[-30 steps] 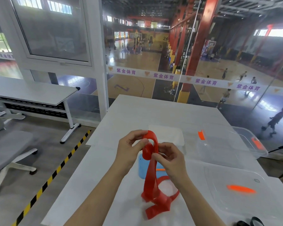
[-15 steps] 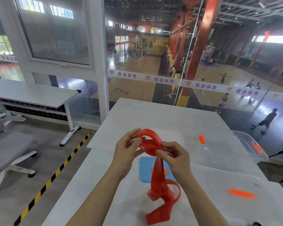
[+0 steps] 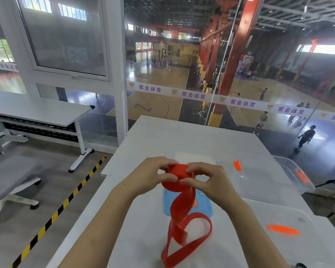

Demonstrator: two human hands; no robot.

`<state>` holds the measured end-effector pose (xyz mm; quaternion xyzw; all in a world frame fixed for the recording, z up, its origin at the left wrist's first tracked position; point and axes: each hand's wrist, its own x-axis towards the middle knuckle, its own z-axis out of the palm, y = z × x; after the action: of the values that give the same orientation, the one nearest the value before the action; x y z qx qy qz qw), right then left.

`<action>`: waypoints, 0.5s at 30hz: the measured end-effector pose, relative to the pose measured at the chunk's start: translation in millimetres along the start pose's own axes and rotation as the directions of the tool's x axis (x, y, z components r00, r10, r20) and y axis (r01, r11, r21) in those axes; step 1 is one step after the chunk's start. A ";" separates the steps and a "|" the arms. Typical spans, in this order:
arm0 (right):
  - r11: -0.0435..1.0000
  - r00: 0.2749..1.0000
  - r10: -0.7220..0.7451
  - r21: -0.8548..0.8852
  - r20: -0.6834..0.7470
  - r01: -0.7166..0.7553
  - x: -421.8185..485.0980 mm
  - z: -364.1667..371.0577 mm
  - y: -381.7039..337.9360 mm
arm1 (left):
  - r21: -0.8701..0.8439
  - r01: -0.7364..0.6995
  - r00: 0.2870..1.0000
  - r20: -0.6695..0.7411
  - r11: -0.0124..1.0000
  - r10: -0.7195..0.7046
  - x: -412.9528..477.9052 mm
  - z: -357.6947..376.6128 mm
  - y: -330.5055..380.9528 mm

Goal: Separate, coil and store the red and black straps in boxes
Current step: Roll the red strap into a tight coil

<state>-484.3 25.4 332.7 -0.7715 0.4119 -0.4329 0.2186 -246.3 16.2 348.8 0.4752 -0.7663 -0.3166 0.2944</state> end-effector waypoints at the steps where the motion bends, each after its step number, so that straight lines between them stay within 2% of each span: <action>1: 0.999 0.999 0.026 0.045 -0.027 -0.025 -2.0 1.3 1.8 | -0.017 -0.020 0.999 -0.037 1.000 0.019 -0.8 0.4 0.0; 6: 0.910 0.969 0.212 0.387 -0.130 -0.147 -13.4 19.8 13.3 | -0.146 -0.069 0.985 -0.167 0.987 0.045 0.6 6.2 2.8; 10: 0.866 0.946 0.282 0.467 -0.158 -0.180 -16.4 23.5 19.7 | -0.360 -0.058 0.958 -0.284 0.931 -0.050 1.0 8.2 6.0; 12: 0.862 0.944 0.283 0.476 -0.169 -0.173 -14.4 23.5 19.4 | -0.447 -0.043 0.953 -0.287 0.893 -0.098 1.5 8.6 7.3; 15: 0.808 0.930 0.313 0.569 -0.195 -0.152 -10.3 21.4 16.1 | -0.538 -0.029 0.970 -0.220 0.842 -0.107 0.7 9.7 9.5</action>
<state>-476.2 24.3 305.2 -0.5511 0.3905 -0.6061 0.4201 -259.0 20.8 350.2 0.4244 -0.5953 -0.4643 0.4999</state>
